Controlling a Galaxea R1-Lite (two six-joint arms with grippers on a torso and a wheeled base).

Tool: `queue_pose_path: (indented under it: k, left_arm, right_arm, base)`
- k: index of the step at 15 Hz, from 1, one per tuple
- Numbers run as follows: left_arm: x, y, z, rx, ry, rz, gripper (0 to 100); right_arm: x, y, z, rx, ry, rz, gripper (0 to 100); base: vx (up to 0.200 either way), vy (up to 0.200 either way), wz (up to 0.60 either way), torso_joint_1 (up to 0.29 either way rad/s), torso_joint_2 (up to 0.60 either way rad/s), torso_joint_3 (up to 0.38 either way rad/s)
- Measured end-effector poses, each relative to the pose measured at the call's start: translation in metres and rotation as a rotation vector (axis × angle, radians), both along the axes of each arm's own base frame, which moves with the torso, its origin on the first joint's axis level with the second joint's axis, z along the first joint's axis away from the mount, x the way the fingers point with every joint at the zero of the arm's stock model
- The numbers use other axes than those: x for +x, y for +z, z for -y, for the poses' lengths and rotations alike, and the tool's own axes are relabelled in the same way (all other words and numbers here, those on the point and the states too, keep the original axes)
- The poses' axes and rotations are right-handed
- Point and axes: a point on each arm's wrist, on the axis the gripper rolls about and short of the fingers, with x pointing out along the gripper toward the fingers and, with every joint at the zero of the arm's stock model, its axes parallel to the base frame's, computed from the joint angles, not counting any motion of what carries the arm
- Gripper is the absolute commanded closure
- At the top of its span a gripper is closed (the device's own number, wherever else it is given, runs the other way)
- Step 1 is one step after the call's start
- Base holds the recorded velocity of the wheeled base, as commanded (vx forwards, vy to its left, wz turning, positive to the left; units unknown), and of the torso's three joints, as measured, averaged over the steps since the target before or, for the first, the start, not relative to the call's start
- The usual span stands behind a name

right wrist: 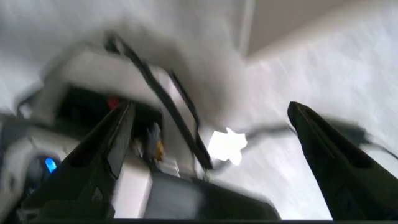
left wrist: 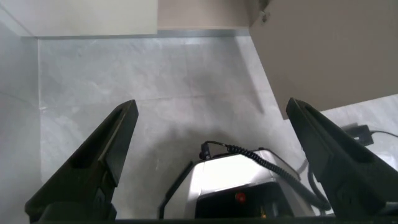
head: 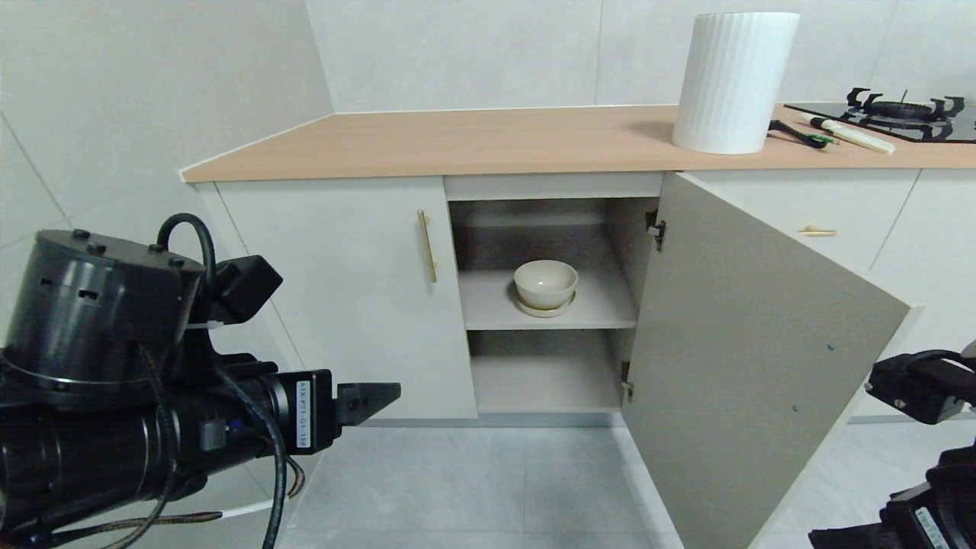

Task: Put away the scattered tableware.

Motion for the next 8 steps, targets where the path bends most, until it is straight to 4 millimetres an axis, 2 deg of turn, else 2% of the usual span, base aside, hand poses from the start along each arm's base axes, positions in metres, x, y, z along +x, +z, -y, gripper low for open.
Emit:
queue_pose_path:
  k: [3, 8]
  left_arm:
    - [0.0, -0.001, 0.0, 0.004, 0.0, -0.003, 0]
    - [0.0, -0.001, 0.0, 0.005, -0.001, -0.004, 0]
  right_arm:
    - [-0.005, 0.016, 0.014, -0.096, -0.1, 0.024, 0]
    - [0.014, 0.025, 0.041, -0.222, -0.404, 0.113, 0]
  base:
    - [0.0, 0.0, 0.0, 0.0, 0.0, 0.0]
    - [0.0, 0.0, 0.0, 0.0, 0.0, 0.0]
